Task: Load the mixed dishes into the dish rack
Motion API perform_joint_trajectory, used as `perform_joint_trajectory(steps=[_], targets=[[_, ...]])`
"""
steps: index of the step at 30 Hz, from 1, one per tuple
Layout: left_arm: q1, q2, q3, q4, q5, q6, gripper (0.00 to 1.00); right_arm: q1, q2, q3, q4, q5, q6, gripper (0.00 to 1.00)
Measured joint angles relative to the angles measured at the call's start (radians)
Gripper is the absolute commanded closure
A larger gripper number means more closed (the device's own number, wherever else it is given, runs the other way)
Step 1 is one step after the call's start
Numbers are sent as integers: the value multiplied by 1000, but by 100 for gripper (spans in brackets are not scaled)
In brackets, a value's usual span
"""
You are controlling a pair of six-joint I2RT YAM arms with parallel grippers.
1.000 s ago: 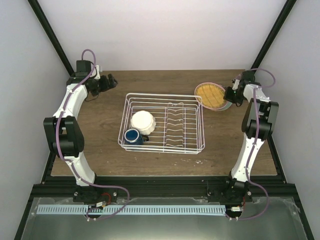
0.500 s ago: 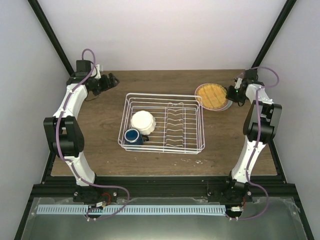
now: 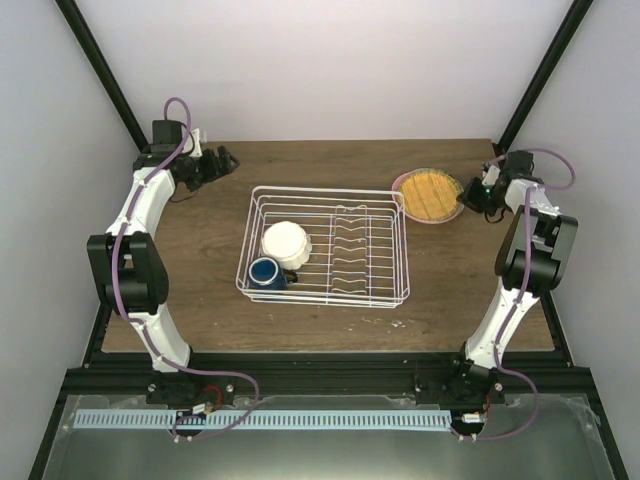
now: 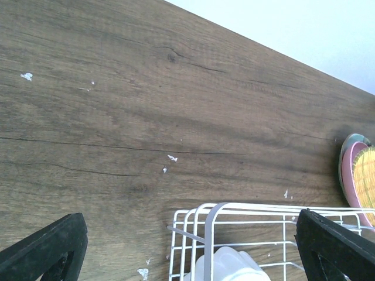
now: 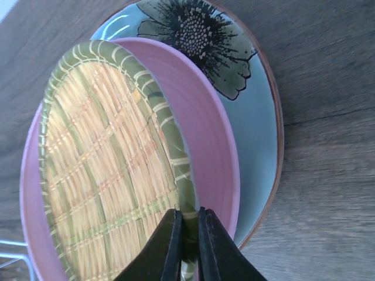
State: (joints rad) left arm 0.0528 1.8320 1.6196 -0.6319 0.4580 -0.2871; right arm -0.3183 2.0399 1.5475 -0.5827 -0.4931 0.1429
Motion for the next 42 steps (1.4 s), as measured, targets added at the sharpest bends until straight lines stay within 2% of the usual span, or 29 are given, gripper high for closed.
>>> perform_joint_trajectory(steps=[11,30,42], targets=[[-7,0,0,2,46,7,1,-45,-42,-116,159,-213,140,99],[-138,32,35,27,137,11,1,-88,-92,-177,333,-267,306,99],[-250,180,135,239,283,-122,1,-88,-93,-177,398,-333,325,99]])
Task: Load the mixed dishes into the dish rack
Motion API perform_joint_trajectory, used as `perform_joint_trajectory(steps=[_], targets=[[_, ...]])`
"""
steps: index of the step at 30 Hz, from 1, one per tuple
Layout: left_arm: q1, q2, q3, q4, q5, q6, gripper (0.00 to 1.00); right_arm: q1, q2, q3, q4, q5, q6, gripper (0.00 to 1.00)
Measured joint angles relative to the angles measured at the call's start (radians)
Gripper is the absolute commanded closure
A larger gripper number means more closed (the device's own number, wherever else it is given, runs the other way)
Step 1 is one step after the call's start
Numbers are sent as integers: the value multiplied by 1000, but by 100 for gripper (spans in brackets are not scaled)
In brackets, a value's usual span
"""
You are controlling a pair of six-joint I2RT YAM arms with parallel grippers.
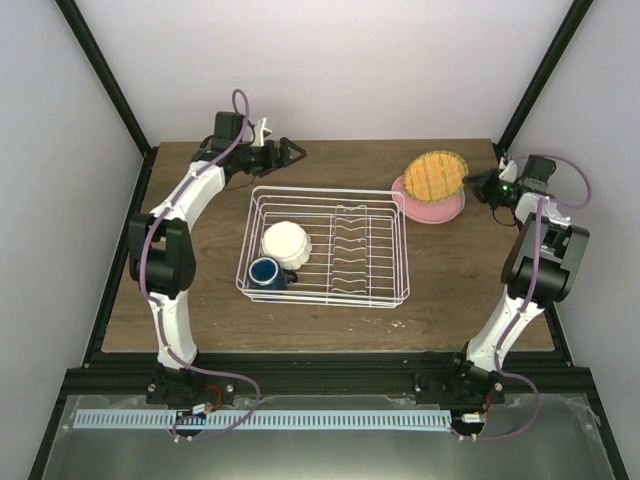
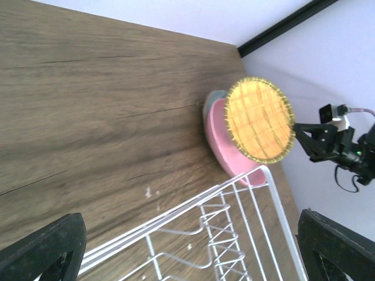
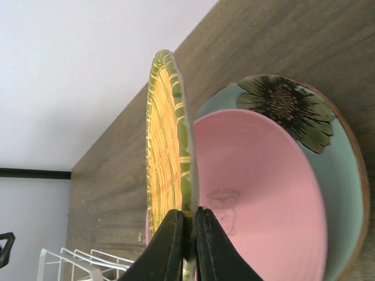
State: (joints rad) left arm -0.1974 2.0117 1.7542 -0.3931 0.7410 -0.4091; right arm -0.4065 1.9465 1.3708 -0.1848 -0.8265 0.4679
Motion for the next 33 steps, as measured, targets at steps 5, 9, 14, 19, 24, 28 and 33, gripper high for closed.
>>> perform_joint_trajectory(steps=[5,9,14,19,24,28,33], targets=[[-29,28,0,120,38,-65,1,0,-19,0,46,-58,27,99],[-47,57,1,205,57,-111,1,2,-42,0,79,-100,47,99],[-66,111,32,280,75,-158,1,24,-58,11,125,-152,80,99],[-85,130,40,338,86,-198,1,82,-57,48,138,-191,107,99],[-91,130,40,391,100,-224,0,157,-57,69,174,-231,141,99],[-93,130,40,415,110,-236,0,204,-57,71,199,-257,171,99],[-102,135,40,431,120,-246,0,242,-57,71,237,-279,205,99]])
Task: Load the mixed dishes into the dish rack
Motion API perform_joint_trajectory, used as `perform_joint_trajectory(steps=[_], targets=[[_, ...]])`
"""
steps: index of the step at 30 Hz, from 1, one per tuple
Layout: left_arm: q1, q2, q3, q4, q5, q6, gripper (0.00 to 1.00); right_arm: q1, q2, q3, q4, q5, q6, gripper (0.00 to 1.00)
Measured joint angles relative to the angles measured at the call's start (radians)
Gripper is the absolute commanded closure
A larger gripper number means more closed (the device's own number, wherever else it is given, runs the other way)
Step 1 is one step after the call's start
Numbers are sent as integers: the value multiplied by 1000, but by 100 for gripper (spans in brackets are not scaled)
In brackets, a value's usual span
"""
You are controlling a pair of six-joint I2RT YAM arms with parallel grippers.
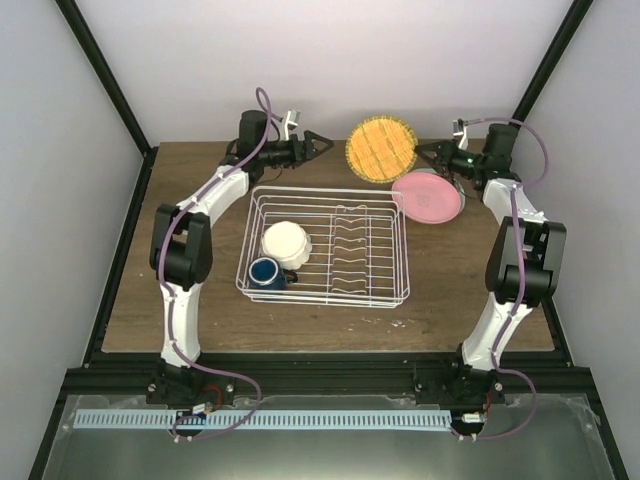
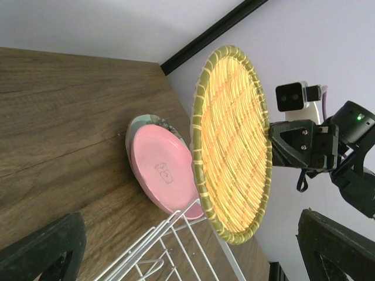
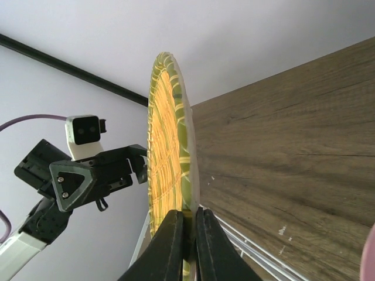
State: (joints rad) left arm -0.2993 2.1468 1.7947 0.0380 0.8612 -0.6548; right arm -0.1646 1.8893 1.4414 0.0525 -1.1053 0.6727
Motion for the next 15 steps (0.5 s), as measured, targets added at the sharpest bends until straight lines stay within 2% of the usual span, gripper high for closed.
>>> perform_joint_trajectory(steps=[15], targets=[[-32,13,-13,31,39,-6,2,119,20,0,70,-24,51,99]])
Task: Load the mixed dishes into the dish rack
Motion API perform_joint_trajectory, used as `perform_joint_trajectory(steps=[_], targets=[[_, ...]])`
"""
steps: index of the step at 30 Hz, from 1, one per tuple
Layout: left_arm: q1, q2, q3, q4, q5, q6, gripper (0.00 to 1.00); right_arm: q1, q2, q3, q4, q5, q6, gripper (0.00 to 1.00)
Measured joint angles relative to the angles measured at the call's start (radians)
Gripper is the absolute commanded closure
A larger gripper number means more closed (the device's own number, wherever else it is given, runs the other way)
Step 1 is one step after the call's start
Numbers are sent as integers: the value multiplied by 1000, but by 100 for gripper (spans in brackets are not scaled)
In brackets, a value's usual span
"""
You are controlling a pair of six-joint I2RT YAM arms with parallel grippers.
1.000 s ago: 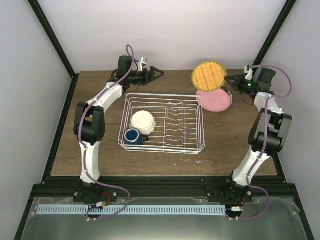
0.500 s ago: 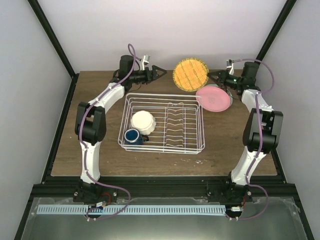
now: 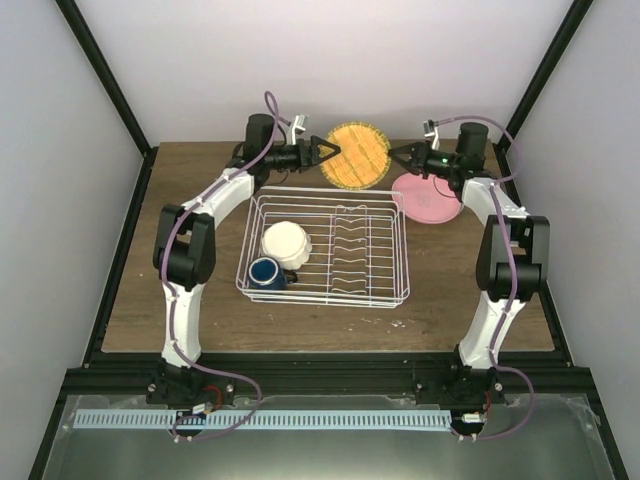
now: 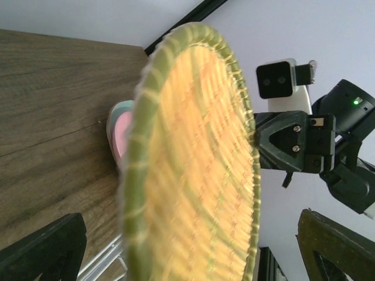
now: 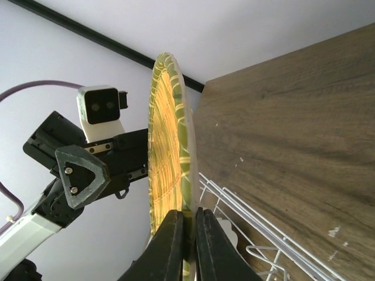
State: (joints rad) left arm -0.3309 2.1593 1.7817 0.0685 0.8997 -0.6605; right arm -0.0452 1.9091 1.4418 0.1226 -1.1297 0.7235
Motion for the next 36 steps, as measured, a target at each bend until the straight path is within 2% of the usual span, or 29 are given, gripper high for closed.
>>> perform_joint_trajectory(steps=[3,5,8,11,19,22,27,33,36], targets=[[-3,0,-3,6,6,-6,8,29,21,2,7,-2,4,99],[-6,0,-4,9,13,-12,16,45,37,3,10,-3,4,99],[-8,0,-12,17,18,-14,38,56,57,3,15,-8,5,99],[-6,0,-27,19,21,-20,54,60,61,3,16,-16,6,99],[-4,0,-51,18,23,-12,76,59,61,15,-23,-22,-40,99],[-4,0,-55,16,23,-11,85,59,62,21,-34,-23,-57,94],[-1,0,-68,16,11,-16,95,60,80,45,-56,-40,-87,85],[-9,-2,-76,10,33,-12,96,61,95,61,-91,-40,-113,64],[-12,-3,-76,8,46,-12,96,61,95,76,-110,-40,-137,61]])
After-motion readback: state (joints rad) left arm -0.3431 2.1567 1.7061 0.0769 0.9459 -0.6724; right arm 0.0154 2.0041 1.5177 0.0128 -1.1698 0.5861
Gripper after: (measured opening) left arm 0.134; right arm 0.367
